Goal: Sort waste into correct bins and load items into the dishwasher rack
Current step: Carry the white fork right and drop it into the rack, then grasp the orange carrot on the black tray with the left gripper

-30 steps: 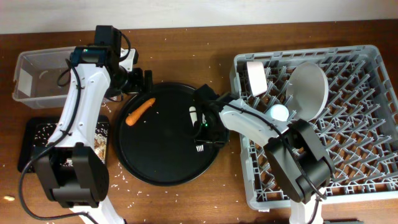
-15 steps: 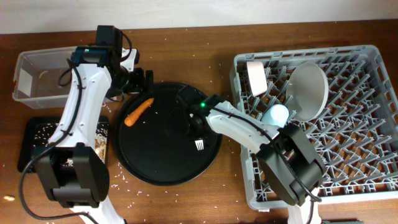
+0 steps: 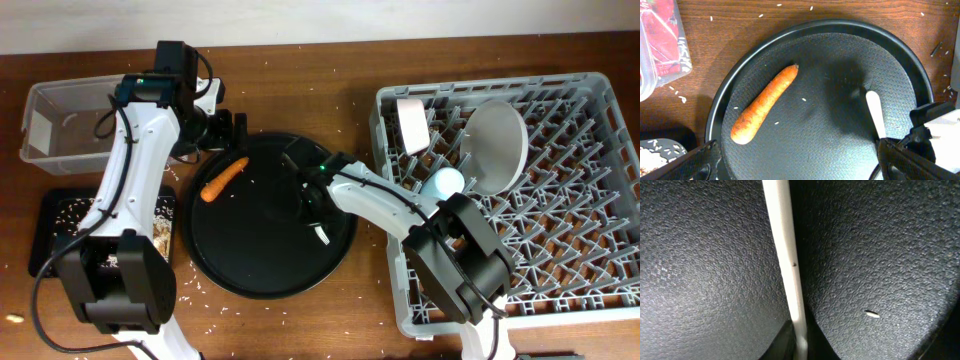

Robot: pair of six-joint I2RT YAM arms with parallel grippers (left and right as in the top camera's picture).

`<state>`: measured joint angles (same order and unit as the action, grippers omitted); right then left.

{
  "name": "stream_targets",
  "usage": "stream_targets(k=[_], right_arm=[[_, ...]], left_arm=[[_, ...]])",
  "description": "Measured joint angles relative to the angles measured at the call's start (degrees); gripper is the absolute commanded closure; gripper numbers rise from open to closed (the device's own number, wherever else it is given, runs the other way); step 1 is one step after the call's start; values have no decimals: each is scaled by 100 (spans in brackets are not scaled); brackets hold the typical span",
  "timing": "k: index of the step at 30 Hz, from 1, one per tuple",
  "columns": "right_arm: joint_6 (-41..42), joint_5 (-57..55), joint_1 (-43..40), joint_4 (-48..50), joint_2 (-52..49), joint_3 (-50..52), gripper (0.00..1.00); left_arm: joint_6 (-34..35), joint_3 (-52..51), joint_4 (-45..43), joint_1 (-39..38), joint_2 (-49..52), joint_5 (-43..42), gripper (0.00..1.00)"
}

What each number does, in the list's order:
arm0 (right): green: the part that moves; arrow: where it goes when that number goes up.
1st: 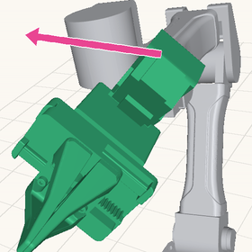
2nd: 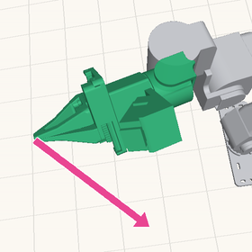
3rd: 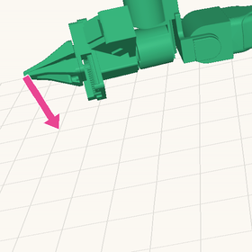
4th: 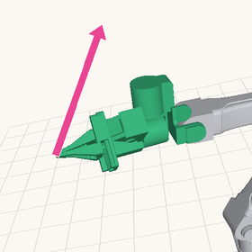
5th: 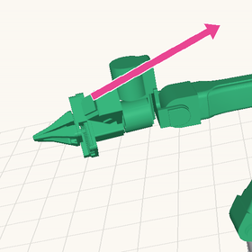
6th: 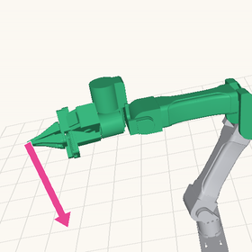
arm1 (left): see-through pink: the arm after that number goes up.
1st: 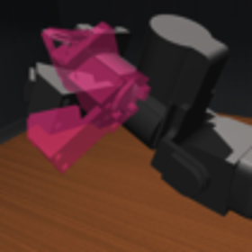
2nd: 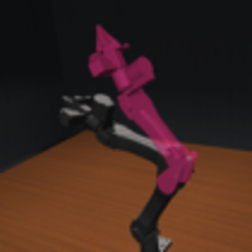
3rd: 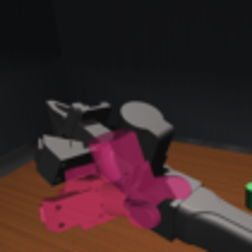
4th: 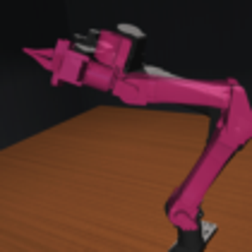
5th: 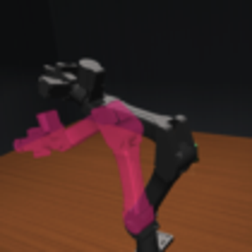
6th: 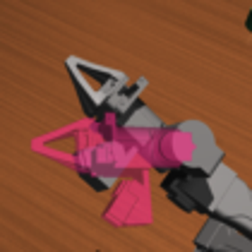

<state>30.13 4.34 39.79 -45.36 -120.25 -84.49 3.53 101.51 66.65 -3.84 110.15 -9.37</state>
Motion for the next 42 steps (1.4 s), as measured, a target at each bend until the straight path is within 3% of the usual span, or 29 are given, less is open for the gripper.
stream_targets(k=[8, 15, 20, 26, 32, 34, 35, 37, 42], right_arm=[[-85, -142, -136, -914, 22, -675, 96], [-688, -761, -1436, -2459, 1086, -2275, 96], [-767, -1200, -2328, -2524, 1130, -1902, 96], [-835, -1204, -2374, -2317, 1029, -1266, 96], [-876, -1204, -2105, -3187, 1029, -1266, 96], [-901, -1202, -1808, -3458, 1029, -1266, 62], [-909, -1202, -1805, -3582, 1029, -1266, 54], [-933, -1207, -1805, -3694, 1029, -1266, 46], [-931, -1202, -1805, -3930, 1029, -1266, 44]], left_arm=[[0, 0, 4, 0, 0, 0, 1], [0, 0, 2, 0, 0, 0, 1], [0, 0, 0, 0, 0, -2, 1], [0, 0, 0, 0, 0, 0, 1], [0, 0, 0, 0, 0, 0, 1], [0, 0, 0, 0, 0, 0, 1], [0, 0, 0, 0, 0, 0, 1], [0, 0, 0, 0, 0, 0, 1], [0, 0, 0, 0, 0, 0, 1]])
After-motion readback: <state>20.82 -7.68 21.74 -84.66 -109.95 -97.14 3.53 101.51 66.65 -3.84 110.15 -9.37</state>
